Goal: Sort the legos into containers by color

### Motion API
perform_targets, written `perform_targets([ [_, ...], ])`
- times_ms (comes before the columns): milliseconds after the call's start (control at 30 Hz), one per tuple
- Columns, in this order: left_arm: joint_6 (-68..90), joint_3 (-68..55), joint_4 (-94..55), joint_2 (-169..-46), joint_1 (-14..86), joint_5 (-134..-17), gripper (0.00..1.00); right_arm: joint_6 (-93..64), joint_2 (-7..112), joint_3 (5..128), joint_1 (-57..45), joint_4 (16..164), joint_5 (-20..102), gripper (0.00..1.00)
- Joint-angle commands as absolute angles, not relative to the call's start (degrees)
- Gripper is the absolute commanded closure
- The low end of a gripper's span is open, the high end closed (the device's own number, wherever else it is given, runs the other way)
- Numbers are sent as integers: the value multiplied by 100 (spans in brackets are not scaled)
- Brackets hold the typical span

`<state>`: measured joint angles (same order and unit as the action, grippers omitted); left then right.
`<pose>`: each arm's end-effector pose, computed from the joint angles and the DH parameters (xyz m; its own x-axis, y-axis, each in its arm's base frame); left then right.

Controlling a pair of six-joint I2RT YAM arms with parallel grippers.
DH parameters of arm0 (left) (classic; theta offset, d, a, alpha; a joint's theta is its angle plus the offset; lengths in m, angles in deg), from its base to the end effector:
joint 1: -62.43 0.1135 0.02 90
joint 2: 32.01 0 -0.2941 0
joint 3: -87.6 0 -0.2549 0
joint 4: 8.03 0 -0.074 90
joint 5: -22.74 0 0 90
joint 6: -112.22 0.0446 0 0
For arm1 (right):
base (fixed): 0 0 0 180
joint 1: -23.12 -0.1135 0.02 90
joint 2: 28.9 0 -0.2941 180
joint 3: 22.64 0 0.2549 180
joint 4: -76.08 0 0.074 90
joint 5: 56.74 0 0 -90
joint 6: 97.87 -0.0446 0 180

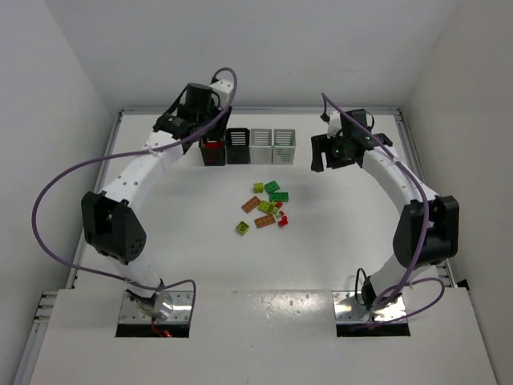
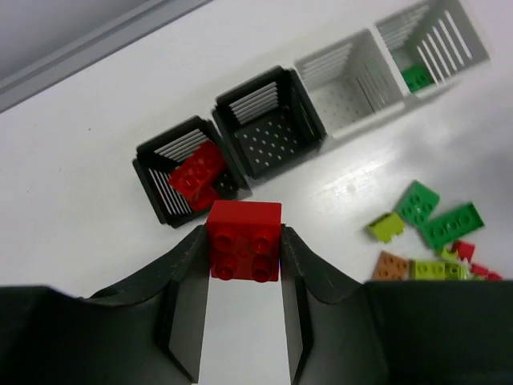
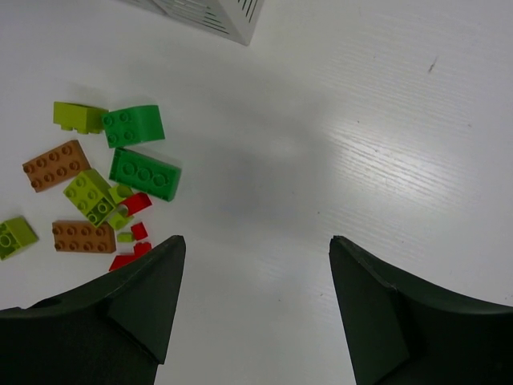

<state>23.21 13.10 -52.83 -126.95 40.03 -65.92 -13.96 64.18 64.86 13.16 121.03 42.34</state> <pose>0.3646 -0.1492 0.3865 -0.5139 0.2305 -0.8263 0.3720 0.9278 0.0274 0.3578 0.0700 0.2913 -0.7846 -0.0314 -0.6192 -0.1874 0.9640 0.1886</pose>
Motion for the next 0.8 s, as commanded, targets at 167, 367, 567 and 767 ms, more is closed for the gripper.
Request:
perform_targets([
  [167,1748,2545,-5365,-14088,4634,-6691,71,-1455,6532,6761,1275,11994,4389,28],
  [367,1633,3108,-5364,-14705,4845,-6744,70,-1455,6594,6761,1275,11994,4389,28],
  [567,1686,3275,-5364,-15066,4959,-6691,63,-1403,6647,6761,1275,11994,4442,28],
  [767,1739,3275,-5364,-15014,4959,-6744,39,-1237,6699,6761,1275,12046,4740,28],
])
